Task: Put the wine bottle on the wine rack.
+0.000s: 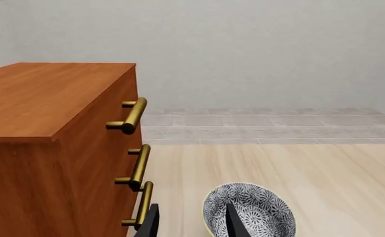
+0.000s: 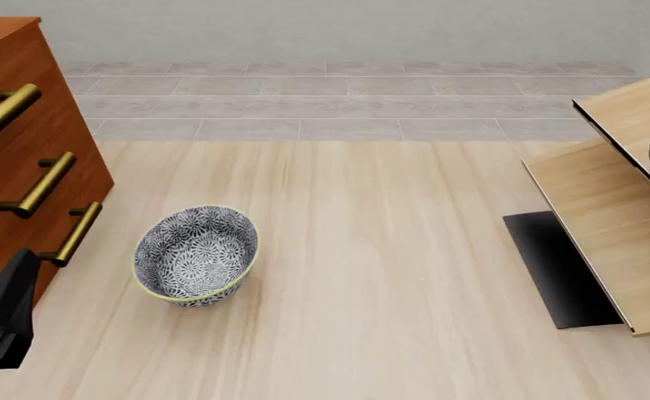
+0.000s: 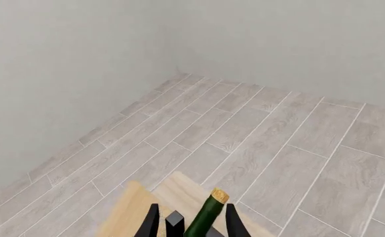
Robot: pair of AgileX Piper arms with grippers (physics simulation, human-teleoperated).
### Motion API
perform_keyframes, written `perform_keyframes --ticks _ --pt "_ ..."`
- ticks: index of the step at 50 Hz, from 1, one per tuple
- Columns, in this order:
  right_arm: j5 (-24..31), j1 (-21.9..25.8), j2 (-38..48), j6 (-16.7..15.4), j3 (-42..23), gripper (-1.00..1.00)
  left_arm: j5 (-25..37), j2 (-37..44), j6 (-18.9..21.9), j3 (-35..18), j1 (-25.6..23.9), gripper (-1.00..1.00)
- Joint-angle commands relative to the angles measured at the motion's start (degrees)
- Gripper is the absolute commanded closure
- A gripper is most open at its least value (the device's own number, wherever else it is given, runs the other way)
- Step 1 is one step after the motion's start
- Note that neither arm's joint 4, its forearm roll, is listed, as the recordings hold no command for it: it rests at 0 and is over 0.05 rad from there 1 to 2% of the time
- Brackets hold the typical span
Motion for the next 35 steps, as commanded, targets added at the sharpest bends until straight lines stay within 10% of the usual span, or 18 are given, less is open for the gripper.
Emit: perform_keyframes --ticks 1,35 --pt "1.56 0.8 -3.64 -0.64 0.41 -1.0 0.08 -0.14 0.09 0.04 0.0 -1.0" --pt "9.23 9.29 -15.47 -6.78 -0.19 -1.0 0.26 0.53 0.47 -1.37 -0.41 -1.0"
